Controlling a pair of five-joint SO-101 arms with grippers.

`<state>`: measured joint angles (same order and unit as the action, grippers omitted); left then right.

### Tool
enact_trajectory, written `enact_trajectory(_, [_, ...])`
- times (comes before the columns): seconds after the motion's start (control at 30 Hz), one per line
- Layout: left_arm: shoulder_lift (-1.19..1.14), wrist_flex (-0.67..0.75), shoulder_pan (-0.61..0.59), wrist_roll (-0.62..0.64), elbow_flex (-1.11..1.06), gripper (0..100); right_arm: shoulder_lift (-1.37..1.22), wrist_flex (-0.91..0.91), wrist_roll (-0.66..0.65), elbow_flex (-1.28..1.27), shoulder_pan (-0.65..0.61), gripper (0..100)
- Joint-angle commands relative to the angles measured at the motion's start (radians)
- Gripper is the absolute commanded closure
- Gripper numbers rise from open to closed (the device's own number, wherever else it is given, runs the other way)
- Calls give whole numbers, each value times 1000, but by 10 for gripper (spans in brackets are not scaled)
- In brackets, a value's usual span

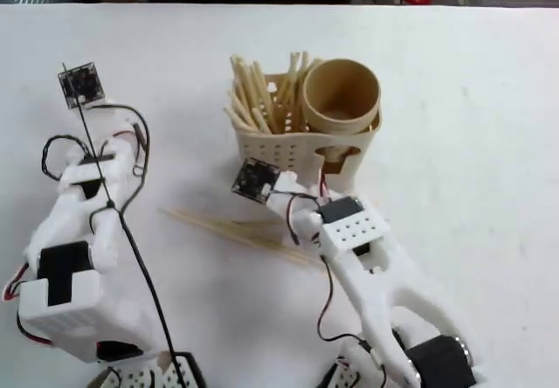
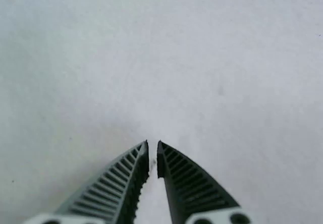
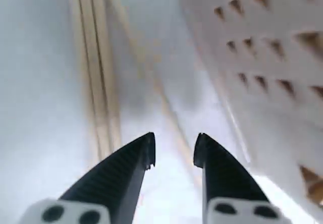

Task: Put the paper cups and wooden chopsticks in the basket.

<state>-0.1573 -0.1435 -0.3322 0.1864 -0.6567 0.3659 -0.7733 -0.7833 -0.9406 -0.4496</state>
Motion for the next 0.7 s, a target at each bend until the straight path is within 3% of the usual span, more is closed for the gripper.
enact_trajectory(0.0, [7,12,10,-11,44,950,16,87,-9,3,5,861])
enact_trajectory(0.23, [7,12,10,-11,44,950,-180,107,-101,18,5,840])
enact_trajectory(0.47, [7,12,10,-11,44,950,-236,82,-106,63,5,837])
enact_trajectory(0.53, [7,12,10,-11,44,950,-234,79,-107,60,5,865])
enact_trajectory(0.63, [7,12,10,-11,44,950,-228,79,-100,58,4,992])
enact_trajectory(0.67, [7,12,10,-11,44,950,-228,77,-100,58,4,981])
